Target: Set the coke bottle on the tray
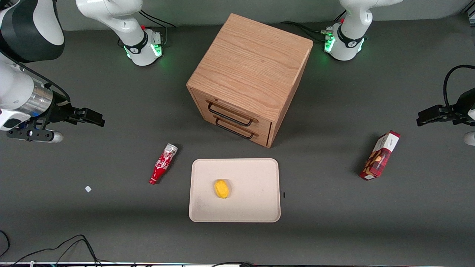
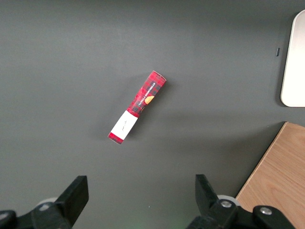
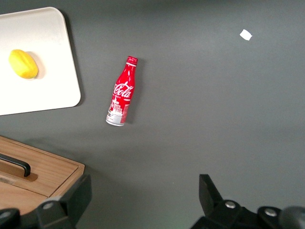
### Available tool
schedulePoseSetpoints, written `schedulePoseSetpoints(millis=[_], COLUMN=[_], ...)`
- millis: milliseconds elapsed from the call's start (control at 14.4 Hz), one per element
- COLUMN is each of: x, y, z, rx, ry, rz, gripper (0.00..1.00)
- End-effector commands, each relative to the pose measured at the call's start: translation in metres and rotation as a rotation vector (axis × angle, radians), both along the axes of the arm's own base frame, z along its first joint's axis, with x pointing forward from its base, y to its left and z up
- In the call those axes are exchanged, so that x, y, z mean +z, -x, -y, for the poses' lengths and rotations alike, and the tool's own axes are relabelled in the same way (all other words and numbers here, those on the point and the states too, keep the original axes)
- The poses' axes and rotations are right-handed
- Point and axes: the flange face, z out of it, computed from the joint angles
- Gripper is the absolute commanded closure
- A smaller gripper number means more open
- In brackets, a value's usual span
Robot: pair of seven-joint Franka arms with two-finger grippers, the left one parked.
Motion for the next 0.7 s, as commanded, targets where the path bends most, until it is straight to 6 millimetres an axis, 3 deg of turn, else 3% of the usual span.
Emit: schedulePoseSetpoints(millis=[0,418,627], x=[-0.015,-0.093,-0.151], y=[-0.004,0.005,0.014], z=[-0.008,-0.054,-0.071], rx=[-0.107,-0.212,-0.263], ry=[0.003,0.017,0.043], rz=[-0.048,-0.032,0.031], gripper=[0.00,0.00,0.00])
